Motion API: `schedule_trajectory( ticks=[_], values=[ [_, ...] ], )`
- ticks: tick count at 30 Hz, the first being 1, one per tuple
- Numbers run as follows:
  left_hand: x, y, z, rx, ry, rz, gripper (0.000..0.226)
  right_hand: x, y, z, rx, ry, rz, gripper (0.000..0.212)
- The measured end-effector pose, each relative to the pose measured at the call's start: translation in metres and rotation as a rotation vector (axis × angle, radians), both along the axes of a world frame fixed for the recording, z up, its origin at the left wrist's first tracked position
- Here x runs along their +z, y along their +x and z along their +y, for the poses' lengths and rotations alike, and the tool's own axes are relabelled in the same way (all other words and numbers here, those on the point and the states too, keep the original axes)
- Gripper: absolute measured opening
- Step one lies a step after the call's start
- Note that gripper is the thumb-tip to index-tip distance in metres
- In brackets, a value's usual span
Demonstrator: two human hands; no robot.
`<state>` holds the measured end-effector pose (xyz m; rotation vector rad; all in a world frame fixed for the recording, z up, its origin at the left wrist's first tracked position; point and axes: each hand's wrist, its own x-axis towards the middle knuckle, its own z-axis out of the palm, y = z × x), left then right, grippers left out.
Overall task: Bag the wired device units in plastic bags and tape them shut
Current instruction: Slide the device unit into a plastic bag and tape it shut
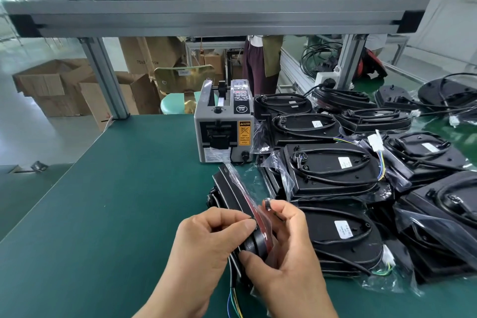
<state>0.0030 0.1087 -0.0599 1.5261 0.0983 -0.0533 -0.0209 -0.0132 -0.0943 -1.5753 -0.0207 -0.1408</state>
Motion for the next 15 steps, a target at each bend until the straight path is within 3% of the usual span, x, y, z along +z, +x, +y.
schedule_trajectory(
  ticks=[8, 15],
  values=[
    [-0.0029, -0.0012, -0.0034, 0.067, 0.065, -0.066, 0.008, 0.0014, -0.0025, 0.0011, -0.002, -0.022, -0.012, 0.07],
    [-0.0063, -0.0037, -0.0094, 0.145, 0.129, -0.133, 0.024, -0.0007, -0.0027, 0.0025, -0.003, 0.016, -0.02, 0.072]
  ],
)
